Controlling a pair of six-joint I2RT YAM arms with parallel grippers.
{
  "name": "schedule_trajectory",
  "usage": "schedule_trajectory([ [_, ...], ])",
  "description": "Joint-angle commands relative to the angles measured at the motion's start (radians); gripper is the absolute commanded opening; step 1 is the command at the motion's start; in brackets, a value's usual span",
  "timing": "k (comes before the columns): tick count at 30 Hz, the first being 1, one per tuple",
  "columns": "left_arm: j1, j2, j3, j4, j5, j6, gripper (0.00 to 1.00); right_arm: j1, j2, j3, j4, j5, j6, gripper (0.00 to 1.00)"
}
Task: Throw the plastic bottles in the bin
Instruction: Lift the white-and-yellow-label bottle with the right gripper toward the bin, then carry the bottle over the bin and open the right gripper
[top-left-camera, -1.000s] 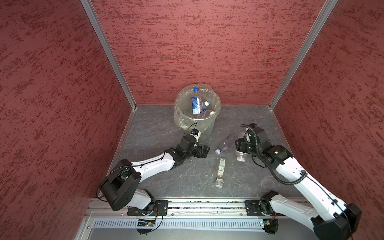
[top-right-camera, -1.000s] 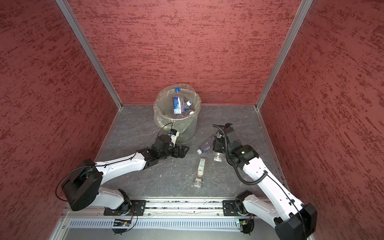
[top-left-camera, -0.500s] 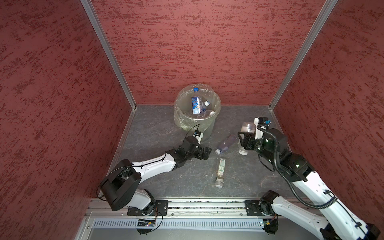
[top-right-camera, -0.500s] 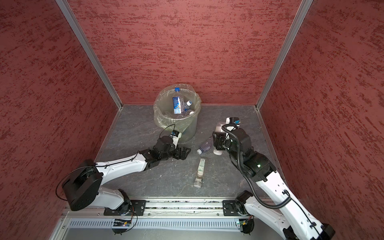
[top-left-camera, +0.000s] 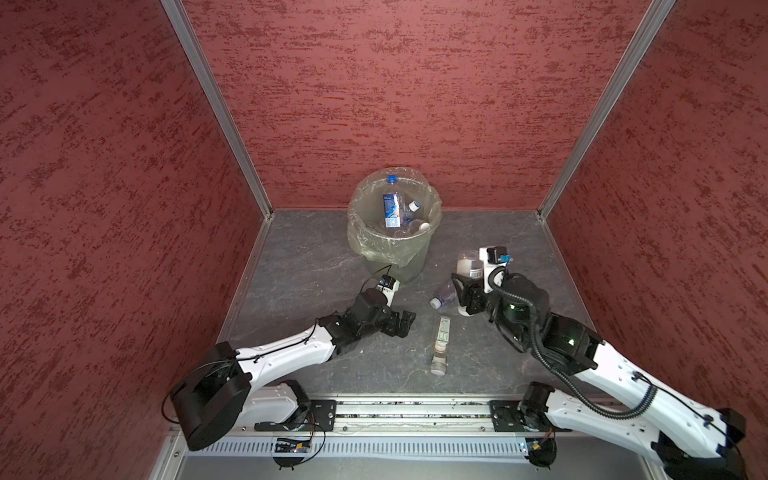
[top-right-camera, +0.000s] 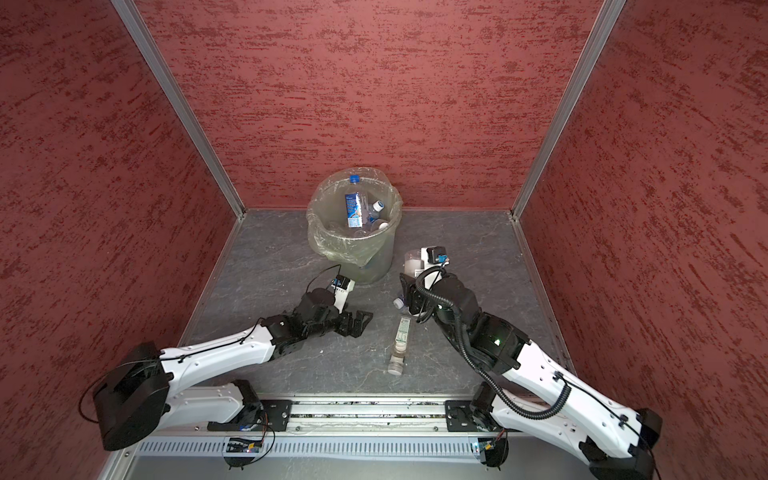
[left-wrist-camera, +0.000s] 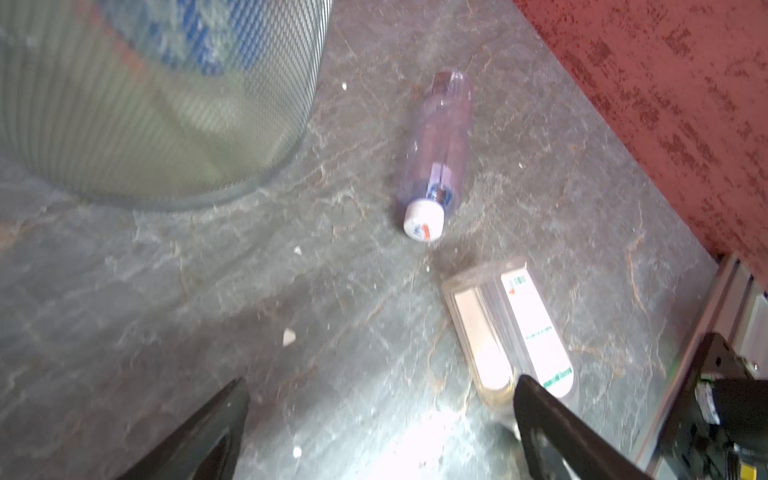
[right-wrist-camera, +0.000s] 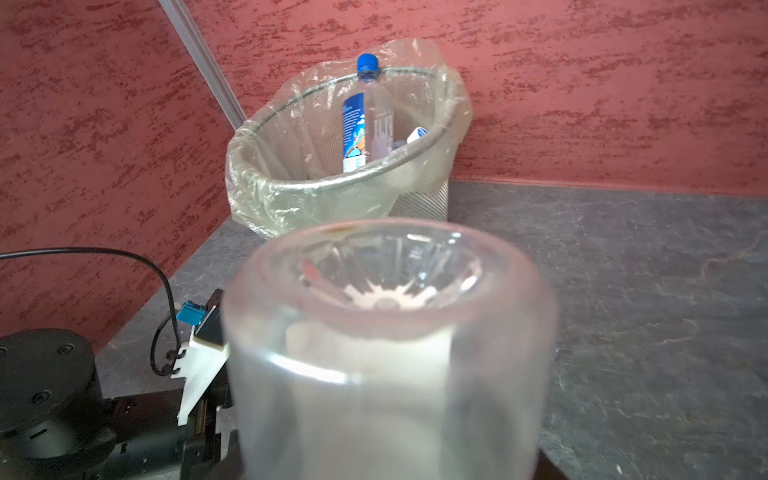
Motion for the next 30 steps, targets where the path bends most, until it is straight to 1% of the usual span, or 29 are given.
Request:
schedule_trajectory([
  [1, -0.013, -0.070, -0.050, -0.050, -0.015, -0.005, 1.00, 0.073, -0.004, -0.018, 0.127, 0.145, -0.058, 0.32],
  [6, -0.012, -0.140, -0.104, -0.076, -0.037, 0.000, 0.99, 0.083, 0.021, 0.005, 0.180, 0.162, -0.081, 0.32],
  [9, -0.006, -0.147, -0.114, -0.072, -0.038, -0.003, 0.99, 0.083, 0.095, 0.074, 0.190, 0.165, -0.108, 0.32],
  [12, 0.000, -0.136, -0.110, -0.064, -0.043, 0.000, 1.00, 0.079, 0.197, 0.174, 0.220, 0.177, -0.164, 0.32],
  [14, 0.005, -0.129, -0.106, -0.057, -0.039, 0.002, 0.99, 0.049, 0.285, 0.282, 0.241, 0.164, -0.221, 0.32],
  [15, 0.009, -0.127, -0.106, -0.054, -0.033, 0.003, 0.99, 0.020, 0.329, 0.341, 0.238, 0.138, -0.234, 0.32],
  [18, 0.021, -0.122, -0.107, -0.046, 0.000, 0.002, 1.00, -0.115, 0.514, 0.600, 0.164, -0.002, -0.215, 0.33],
  [19, 0.024, -0.119, -0.106, -0.045, 0.005, 0.002, 0.99, -0.162, 0.587, 0.694, 0.136, -0.060, -0.200, 0.36],
  [20, 0.026, -0.118, -0.104, -0.047, 0.009, 0.003, 0.99, -0.202, 0.684, 0.798, 0.096, -0.113, -0.185, 0.44],
  [22, 0.031, -0.119, -0.102, -0.052, 0.010, 0.003, 0.99, -0.250, 0.845, 0.997, 0.001, -0.177, -0.155, 0.60],
  [23, 0.032, -0.124, -0.103, -0.055, 0.011, 0.002, 0.99, -0.264, 0.920, 1.097, -0.053, -0.199, -0.143, 0.68],
  [25, 0.037, -0.136, -0.107, -0.058, 0.013, 0.000, 0.99, -0.274, 1.030, 1.232, -0.121, -0.210, -0.132, 0.81],
  [28, 0.046, -0.148, -0.113, -0.058, 0.018, -0.003, 0.99, -0.290, 1.116, 1.345, -0.171, -0.206, -0.132, 0.92],
  [30, 0.053, -0.147, -0.113, -0.056, 0.026, -0.004, 0.99, -0.301, 1.131, 1.387, -0.190, -0.192, -0.129, 0.96],
])
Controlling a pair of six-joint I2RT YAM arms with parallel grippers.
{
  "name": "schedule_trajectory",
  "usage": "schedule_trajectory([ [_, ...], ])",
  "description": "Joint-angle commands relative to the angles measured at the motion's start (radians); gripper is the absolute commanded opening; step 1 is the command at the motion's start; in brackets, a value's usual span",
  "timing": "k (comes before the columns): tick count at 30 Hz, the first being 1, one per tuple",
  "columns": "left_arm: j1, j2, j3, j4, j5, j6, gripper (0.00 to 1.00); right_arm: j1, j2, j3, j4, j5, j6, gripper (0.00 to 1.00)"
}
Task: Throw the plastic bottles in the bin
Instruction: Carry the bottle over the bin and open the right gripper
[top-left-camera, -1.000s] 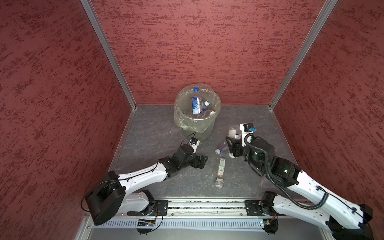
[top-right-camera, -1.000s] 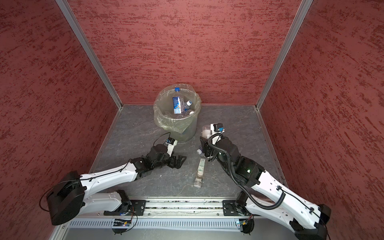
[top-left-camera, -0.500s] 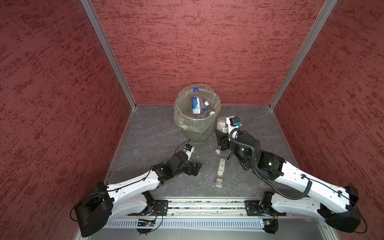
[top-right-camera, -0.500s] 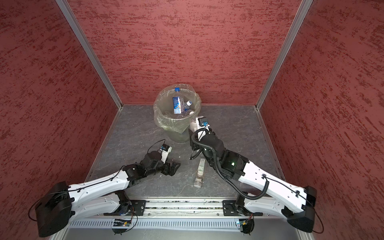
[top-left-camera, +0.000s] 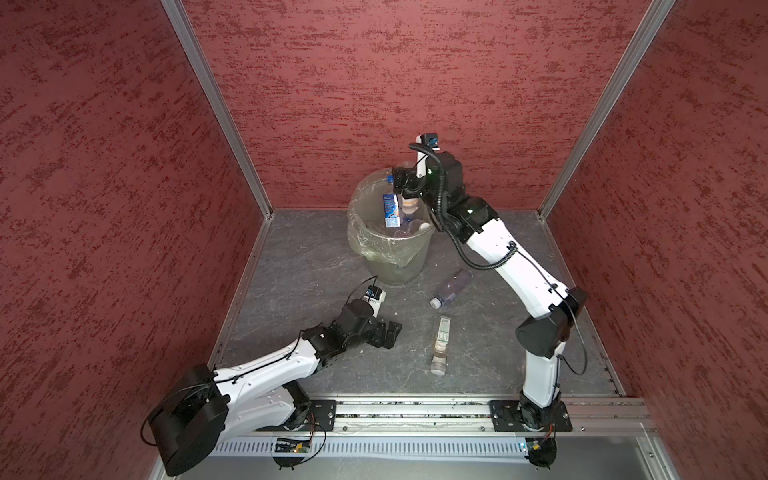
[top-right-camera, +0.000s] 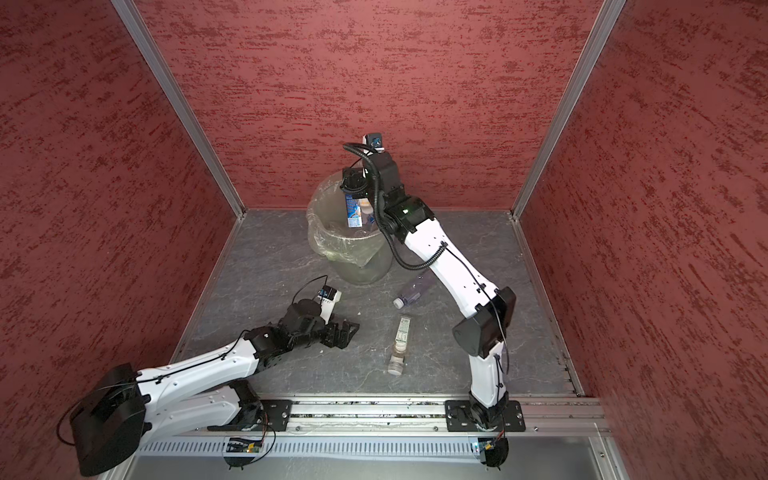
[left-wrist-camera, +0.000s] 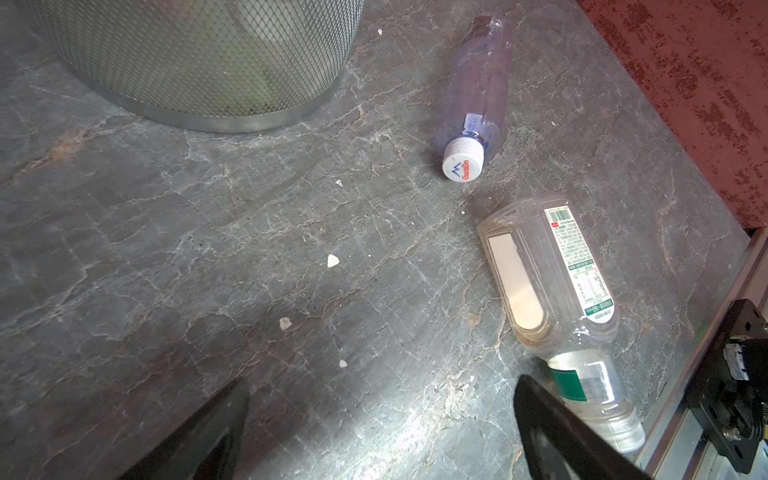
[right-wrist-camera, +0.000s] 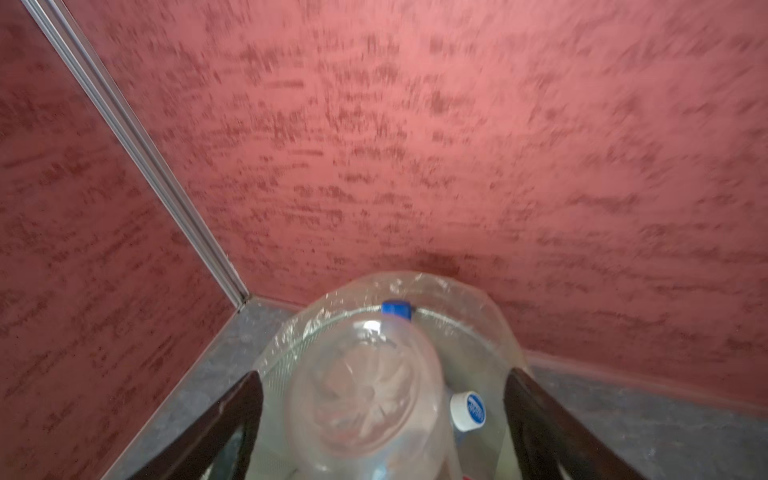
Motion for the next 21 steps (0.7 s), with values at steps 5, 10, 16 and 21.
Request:
schedule_trajectory([
  [5, 0.015, 0.000, 0.000, 0.012, 0.026, -0.004, 0.99, -0.011, -0.058, 0.069, -0.110, -0.024, -0.007, 0.99],
  [10, 0.016, 0.014, 0.003, 0.014, 0.032, -0.005, 0.99, -0.011, -0.123, 0.013, -0.113, -0.015, -0.016, 0.99],
  [16, 0.016, 0.016, 0.000, 0.014, 0.030, -0.007, 0.99, -0.011, -0.225, -0.122, -0.064, -0.019, -0.004, 0.99],
  [21, 0.011, 0.024, 0.002, 0.016, 0.029, -0.008, 1.00, -0.011, -0.322, -0.256, -0.021, -0.011, 0.002, 0.99],
])
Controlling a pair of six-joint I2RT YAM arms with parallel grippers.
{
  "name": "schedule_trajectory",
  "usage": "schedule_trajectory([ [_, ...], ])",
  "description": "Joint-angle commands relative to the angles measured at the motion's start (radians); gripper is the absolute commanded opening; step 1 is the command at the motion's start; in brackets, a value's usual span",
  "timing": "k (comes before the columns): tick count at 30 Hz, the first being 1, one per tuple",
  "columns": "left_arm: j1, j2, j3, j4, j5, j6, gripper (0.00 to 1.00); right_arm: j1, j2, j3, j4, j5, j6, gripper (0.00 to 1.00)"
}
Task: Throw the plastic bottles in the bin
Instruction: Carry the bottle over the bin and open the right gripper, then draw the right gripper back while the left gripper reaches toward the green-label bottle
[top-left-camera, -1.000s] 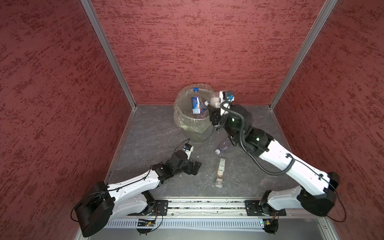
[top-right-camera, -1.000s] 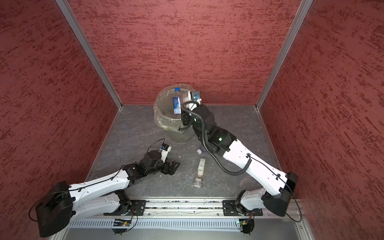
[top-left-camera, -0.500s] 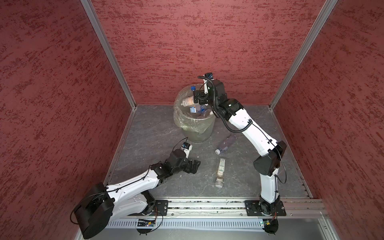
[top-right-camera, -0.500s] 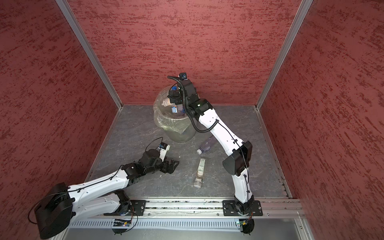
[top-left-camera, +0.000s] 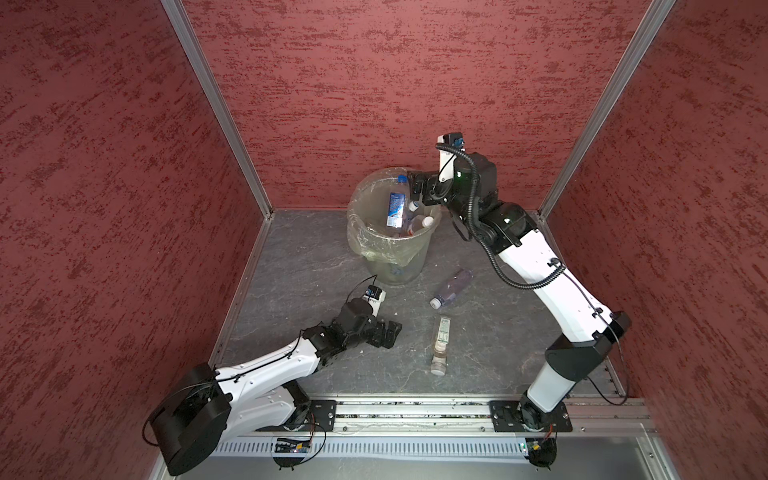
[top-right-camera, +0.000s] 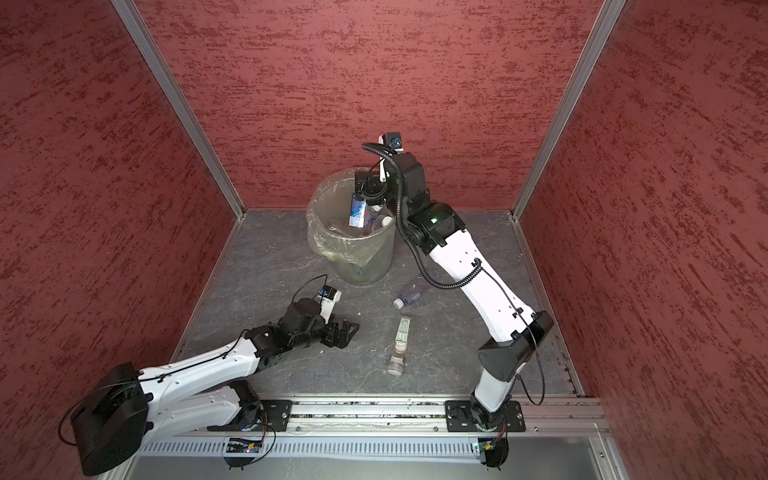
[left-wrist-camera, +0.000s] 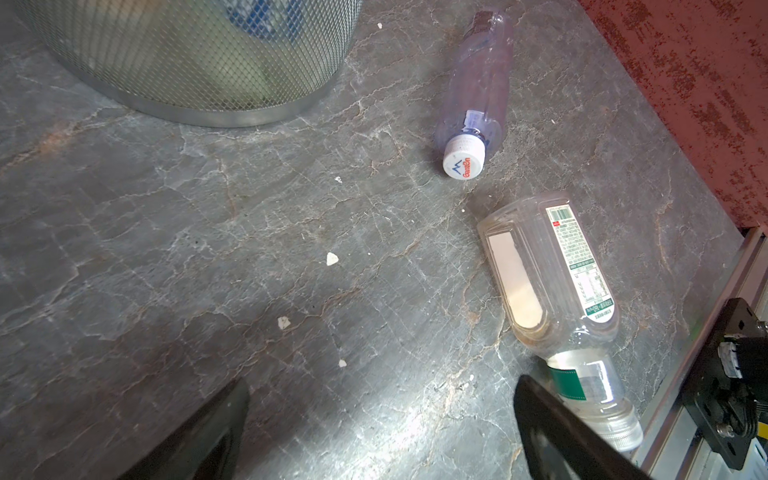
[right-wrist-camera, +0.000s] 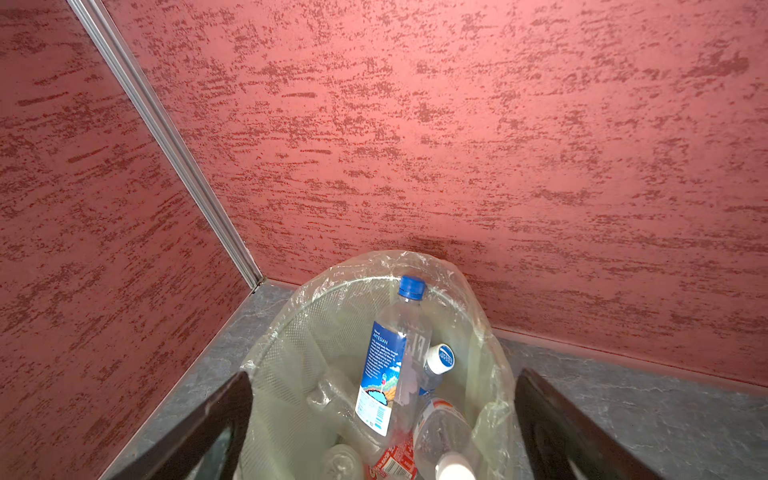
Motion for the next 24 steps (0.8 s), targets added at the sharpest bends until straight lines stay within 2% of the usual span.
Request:
schedule_trajectory([
  [1, -0.001, 0.006, 0.002, 0.012, 0.006, -0.009, 0.99, -0.006, -0.052, -0.074, 0.041, 0.008, 0.005, 0.99],
  [14, -0.054, 0.015, 0.036, -0.035, -0.028, -0.028, 1.00, -0.015, -0.275, -0.398, 0.106, 0.071, 0.023, 0.99],
  [24, -0.110, 0.054, 0.109, -0.075, -0.059, -0.055, 0.99, -0.084, -0.452, -0.714, 0.168, 0.065, 0.073, 0.99],
])
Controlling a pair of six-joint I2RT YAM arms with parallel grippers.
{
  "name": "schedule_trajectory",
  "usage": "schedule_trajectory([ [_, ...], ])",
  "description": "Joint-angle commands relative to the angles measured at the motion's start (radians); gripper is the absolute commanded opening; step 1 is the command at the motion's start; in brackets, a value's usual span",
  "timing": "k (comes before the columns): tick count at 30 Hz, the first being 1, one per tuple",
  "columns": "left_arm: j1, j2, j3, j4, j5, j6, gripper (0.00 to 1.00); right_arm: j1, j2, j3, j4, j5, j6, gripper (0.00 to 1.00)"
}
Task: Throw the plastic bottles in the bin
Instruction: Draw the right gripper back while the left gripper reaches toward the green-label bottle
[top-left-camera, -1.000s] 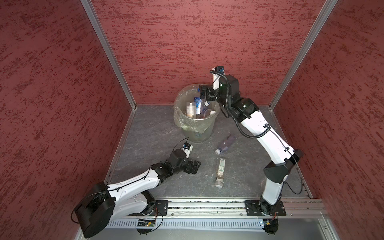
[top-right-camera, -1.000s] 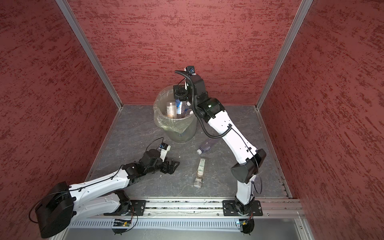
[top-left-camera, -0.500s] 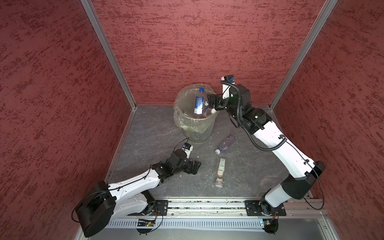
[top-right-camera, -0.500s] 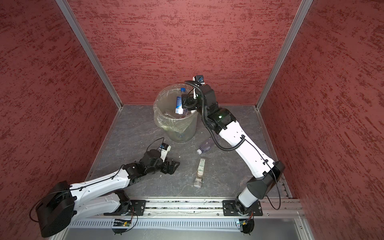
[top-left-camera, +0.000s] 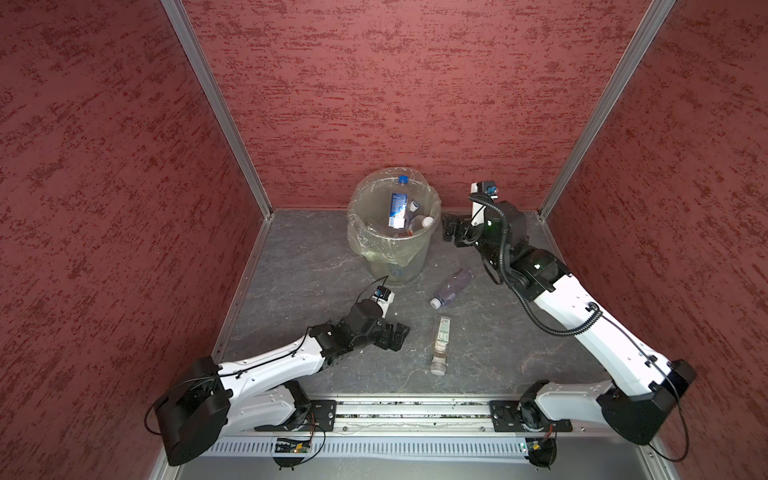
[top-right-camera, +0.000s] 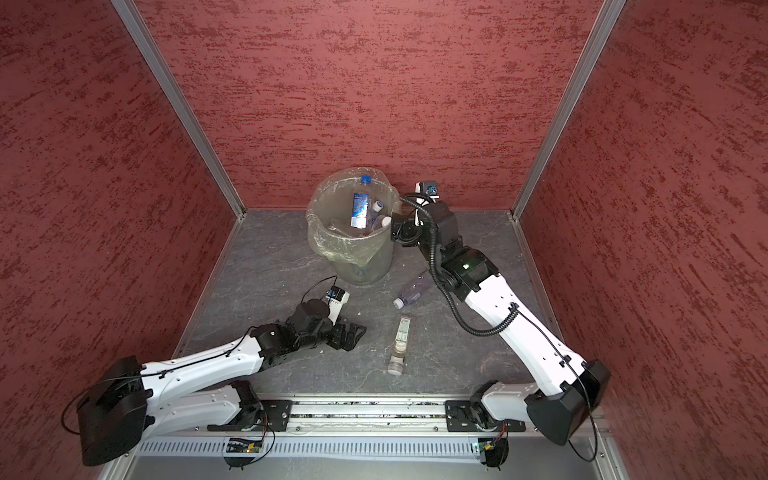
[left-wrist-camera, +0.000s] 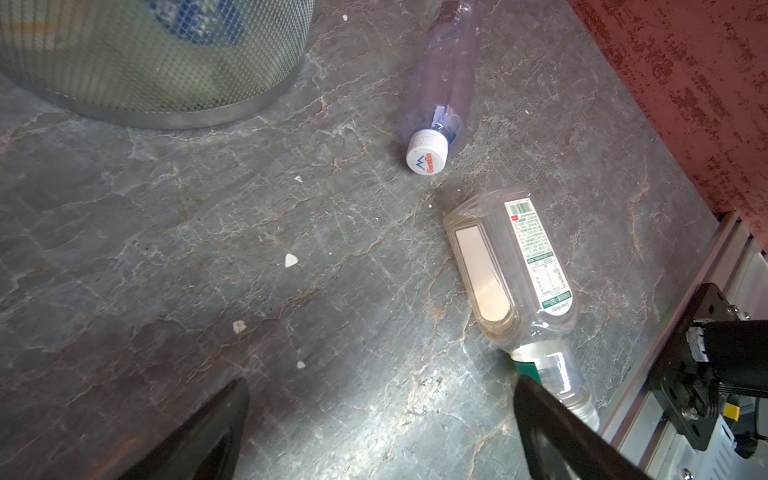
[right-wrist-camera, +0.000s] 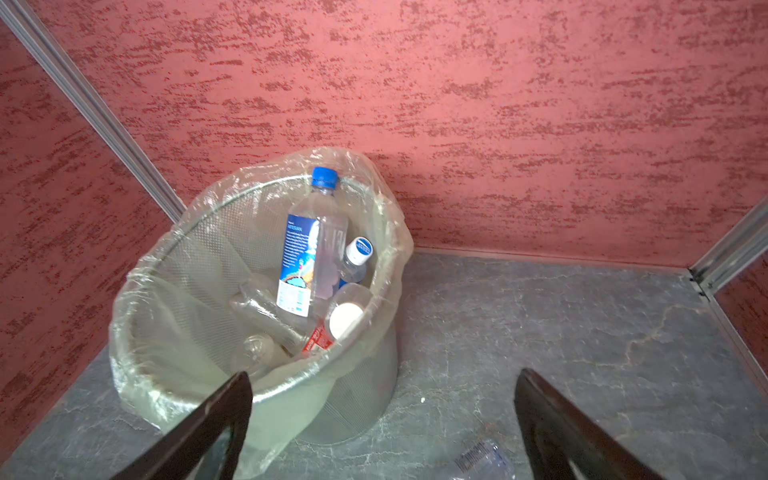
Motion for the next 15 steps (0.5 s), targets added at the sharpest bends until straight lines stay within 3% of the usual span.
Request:
schedule_trajectory([
  [1, -0.019, 0.023, 0.036, -0.024, -0.024, -0.017, 1.00, -0.029, -0.055, -0.081, 0.049, 0.011, 0.030, 0.99],
  [15, -0.129, 0.162, 0.231, -0.150, -0.059, -0.082, 0.99, -0.104, -0.277, -0.479, 0.118, -0.021, 0.112, 0.99],
])
